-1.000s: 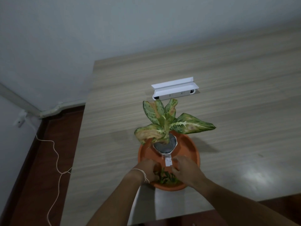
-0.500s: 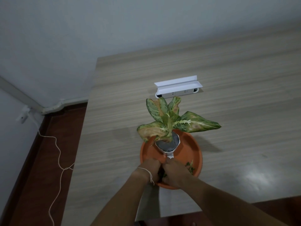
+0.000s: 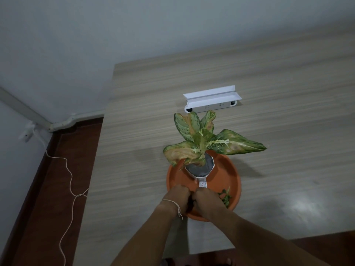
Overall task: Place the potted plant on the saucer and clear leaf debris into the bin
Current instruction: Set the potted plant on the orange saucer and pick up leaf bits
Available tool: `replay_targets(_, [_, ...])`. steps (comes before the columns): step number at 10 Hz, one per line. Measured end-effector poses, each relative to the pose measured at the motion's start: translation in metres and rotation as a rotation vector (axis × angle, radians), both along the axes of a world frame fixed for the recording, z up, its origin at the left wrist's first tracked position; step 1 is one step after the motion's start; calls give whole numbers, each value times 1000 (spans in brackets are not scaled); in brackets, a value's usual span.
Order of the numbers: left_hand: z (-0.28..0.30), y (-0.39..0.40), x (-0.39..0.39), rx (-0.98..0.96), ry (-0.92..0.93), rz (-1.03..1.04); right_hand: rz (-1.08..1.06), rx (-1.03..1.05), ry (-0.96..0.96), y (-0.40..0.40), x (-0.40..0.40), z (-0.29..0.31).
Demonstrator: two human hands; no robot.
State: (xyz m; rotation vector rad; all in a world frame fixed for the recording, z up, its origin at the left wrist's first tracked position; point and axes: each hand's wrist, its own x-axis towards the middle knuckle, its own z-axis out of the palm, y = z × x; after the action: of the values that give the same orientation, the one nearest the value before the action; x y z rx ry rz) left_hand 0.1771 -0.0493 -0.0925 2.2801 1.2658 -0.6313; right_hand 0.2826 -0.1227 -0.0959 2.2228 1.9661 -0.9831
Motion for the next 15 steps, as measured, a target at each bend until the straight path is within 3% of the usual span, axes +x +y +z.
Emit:
replay_targets(1, [5,-2,-1,-7,-60,70,15,-36,-14,5,-2,2])
replay_targets(3, [25,-2,-6,0,-176,-28,-26,37,32,7,6,7])
replay_targets(5, [44,2,-15,17,-234,5,-121,95,10,3,28,18])
replay_targets(11, [110,-29,-28,195,-445,313,-182,250,72,-20,54,78])
replay_targets(15, [124,-60,-73,283,-504,570,-195,292,157,-28,35,104])
